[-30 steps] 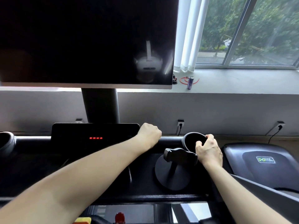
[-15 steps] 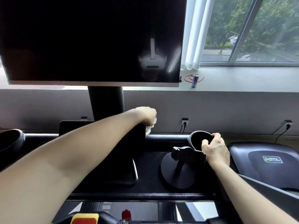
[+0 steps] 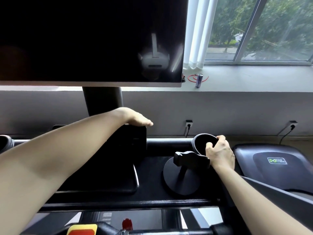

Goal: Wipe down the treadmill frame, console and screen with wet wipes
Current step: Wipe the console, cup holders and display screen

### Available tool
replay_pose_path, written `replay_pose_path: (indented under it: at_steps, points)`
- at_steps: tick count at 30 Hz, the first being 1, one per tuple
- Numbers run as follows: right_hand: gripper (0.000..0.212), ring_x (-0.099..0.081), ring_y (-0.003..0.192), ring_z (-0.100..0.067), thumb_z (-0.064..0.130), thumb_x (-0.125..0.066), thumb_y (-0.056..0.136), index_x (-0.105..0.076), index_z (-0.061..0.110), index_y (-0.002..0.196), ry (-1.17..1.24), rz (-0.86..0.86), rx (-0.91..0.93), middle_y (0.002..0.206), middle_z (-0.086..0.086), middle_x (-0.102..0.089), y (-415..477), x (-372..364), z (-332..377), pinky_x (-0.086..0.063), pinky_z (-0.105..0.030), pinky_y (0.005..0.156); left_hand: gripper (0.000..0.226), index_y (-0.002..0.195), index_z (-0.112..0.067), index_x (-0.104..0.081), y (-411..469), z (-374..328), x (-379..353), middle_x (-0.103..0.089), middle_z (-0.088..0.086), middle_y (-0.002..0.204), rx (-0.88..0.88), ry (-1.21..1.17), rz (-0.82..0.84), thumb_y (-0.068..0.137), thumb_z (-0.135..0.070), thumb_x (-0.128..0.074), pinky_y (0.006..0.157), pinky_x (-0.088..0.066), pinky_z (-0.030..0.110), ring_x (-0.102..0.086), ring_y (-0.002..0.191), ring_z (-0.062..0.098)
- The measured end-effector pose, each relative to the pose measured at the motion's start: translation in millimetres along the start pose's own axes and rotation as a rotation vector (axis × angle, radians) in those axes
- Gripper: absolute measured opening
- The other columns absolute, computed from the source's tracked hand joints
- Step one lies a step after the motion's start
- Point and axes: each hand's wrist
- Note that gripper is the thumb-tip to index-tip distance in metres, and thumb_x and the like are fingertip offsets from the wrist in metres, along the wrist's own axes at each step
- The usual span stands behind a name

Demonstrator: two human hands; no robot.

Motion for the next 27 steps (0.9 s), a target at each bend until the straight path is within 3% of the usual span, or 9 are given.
replay_pose_path:
  at_steps: [1, 3, 5, 9, 14, 17, 19, 23, 27]
  points:
    - [0.04, -0.06, 0.114, -0.04, 0.03, -0.051, 0.093, -0.05, 0.011, 0.129, 0.002, -0.003, 0.002, 0.128, -0.019, -0.061, 1, -1, 0, -0.045, -0.045, 0.095, 0.066, 0.152, -0.027, -0.046, 1, 4, 3, -0.047, 0.001, 0.155, 0.007, -0.082, 0.06, 0.102, -0.068, -0.033, 0.105, -0.04, 0.034, -0.049, 0.137, 0.026]
    - [0.04, -0.06, 0.114, -0.04, 0.03, -0.052, 0.093, -0.051, 0.011, 0.128, 0.0, -0.011, 0.0, 0.127, -0.019, -0.061, 2, -2, 0, -0.045, -0.046, 0.095, 0.064, 0.12, -0.016, -0.066, 5, 0, 2, -0.068, 0.002, 0.101, 0.041, -0.336, 0.133, 0.102, -0.068, -0.033, 0.07, -0.049, 0.024, -0.067, 0.082, 0.019]
    - [0.041, -0.06, 0.114, -0.04, 0.03, -0.052, 0.093, -0.05, 0.011, 0.129, -0.005, -0.01, -0.001, 0.128, -0.019, -0.061, 3, -2, 0, -0.045, -0.046, 0.096, 0.071, 0.098, -0.003, -0.072, 11, -9, -4, -0.065, 0.006, 0.073, 0.02, -0.509, 0.122, 0.101, -0.064, -0.036, 0.059, -0.045, 0.024, -0.06, 0.055, 0.019]
    - [0.042, -0.06, 0.115, -0.04, 0.03, -0.052, 0.093, -0.05, 0.011, 0.13, -0.001, -0.01, 0.009, 0.128, -0.019, -0.061, 4, -2, 0, -0.045, -0.046, 0.097, 0.069, 0.094, 0.002, -0.078, 9, -12, -13, -0.077, 0.011, 0.101, -0.128, -0.485, 0.105, 0.1, -0.053, -0.036, 0.102, -0.049, 0.033, -0.071, 0.1, 0.033]
    - [0.044, -0.06, 0.115, -0.04, 0.03, -0.052, 0.092, -0.05, 0.011, 0.132, -0.001, -0.009, -0.004, 0.13, -0.019, -0.061, 4, -3, -2, -0.044, -0.046, 0.096, 0.047, 0.098, -0.009, -0.063, -10, 15, 2, -0.06, 0.0, 0.098, -0.062, -0.096, -0.098, 0.106, -0.046, -0.035, 0.081, -0.043, 0.032, -0.064, 0.09, 0.028]
    - [0.046, -0.06, 0.115, -0.04, 0.031, -0.053, 0.092, -0.05, 0.011, 0.133, -0.011, -0.009, -0.007, 0.131, -0.019, -0.061, 3, -3, 1, -0.044, -0.046, 0.097, 0.05, 0.076, -0.016, -0.069, -1, 16, -4, -0.068, -0.002, 0.083, -0.062, -0.312, -0.103, 0.103, -0.048, -0.041, 0.086, -0.048, 0.033, -0.063, 0.079, 0.023]
    - [0.045, -0.06, 0.115, -0.04, 0.031, -0.053, 0.092, -0.05, 0.011, 0.133, -0.016, -0.004, -0.008, 0.131, -0.019, -0.061, 2, -2, 3, -0.044, -0.046, 0.097, 0.049, 0.076, -0.014, -0.076, 4, 5, -13, -0.074, -0.001, 0.083, -0.124, -0.473, -0.118, 0.103, -0.041, -0.046, 0.086, -0.048, 0.031, -0.065, 0.08, 0.021]
    - [0.045, -0.059, 0.117, -0.04, 0.032, -0.051, 0.094, -0.049, 0.011, 0.134, -0.012, 0.015, -0.008, 0.132, -0.019, -0.059, -2, 2, 4, -0.044, -0.046, 0.097, 0.041, 0.092, -0.007, -0.075, 2, 0, -19, -0.074, 0.008, 0.105, -0.203, -0.31, -0.172, 0.104, -0.033, -0.045, 0.095, -0.05, 0.036, -0.068, 0.099, 0.028]
    - [0.047, -0.057, 0.12, -0.04, 0.037, -0.051, 0.097, -0.046, 0.011, 0.137, -0.03, 0.052, -0.015, 0.135, -0.017, -0.056, -2, 4, 3, -0.043, -0.046, 0.098, 0.034, 0.094, -0.01, -0.063, -13, 29, -16, -0.062, 0.007, 0.094, -0.112, -0.129, -0.184, 0.104, -0.029, -0.036, 0.071, -0.044, 0.032, -0.056, 0.073, 0.02]
Point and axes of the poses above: each hand's wrist, its own y-axis towards the middle knuckle, its own x-axis out of the back of the hand, z = x × y
